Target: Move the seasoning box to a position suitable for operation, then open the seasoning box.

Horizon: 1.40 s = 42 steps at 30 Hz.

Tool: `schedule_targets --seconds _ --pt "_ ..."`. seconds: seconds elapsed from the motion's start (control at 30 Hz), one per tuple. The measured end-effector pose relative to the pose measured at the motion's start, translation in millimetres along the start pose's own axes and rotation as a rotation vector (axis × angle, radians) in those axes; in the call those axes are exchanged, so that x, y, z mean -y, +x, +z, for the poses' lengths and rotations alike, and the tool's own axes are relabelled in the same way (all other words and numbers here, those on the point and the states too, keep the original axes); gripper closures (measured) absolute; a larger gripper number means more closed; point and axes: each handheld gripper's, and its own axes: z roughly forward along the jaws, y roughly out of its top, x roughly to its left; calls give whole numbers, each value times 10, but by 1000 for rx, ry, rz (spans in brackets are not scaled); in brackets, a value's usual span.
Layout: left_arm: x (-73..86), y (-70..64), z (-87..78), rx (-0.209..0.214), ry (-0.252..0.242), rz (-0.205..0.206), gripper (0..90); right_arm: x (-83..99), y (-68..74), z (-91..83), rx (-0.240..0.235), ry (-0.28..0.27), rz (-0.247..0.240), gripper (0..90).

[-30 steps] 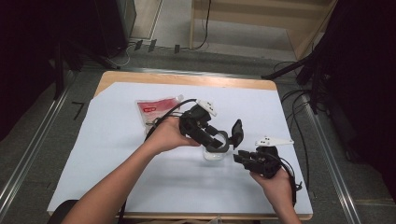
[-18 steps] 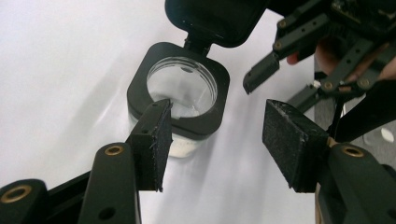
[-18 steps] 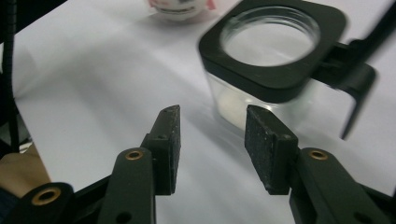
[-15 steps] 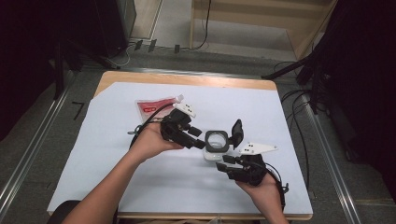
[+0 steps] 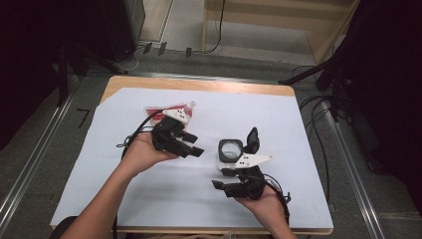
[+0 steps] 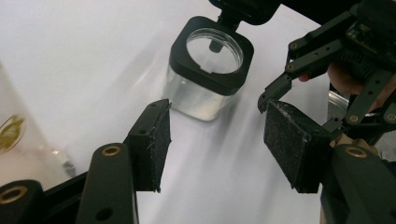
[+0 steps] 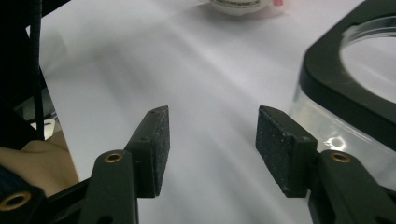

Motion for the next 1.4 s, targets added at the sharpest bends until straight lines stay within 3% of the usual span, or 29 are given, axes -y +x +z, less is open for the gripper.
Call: schedule_targets --seconds 0.6,0.83,1.1,1.17,1.4 --pt "162 193 -322 -68 -21 -33 430 -73 -33 198 -24 31 -7 465" --pt "191 273 -439 -50 -39 -14 432 -111 -24 250 -35 24 11 472" --pt "274 352 -589 -70 -26 -51 441 -119 0 274 -13 18 5 474" --pt "316 380 -668 -85 -17 -76 442 -123 -6 273 -15 16 2 475" --pt "383 423 -798 -98 -21 -89 442 -127 -1 258 -17 14 3 478"
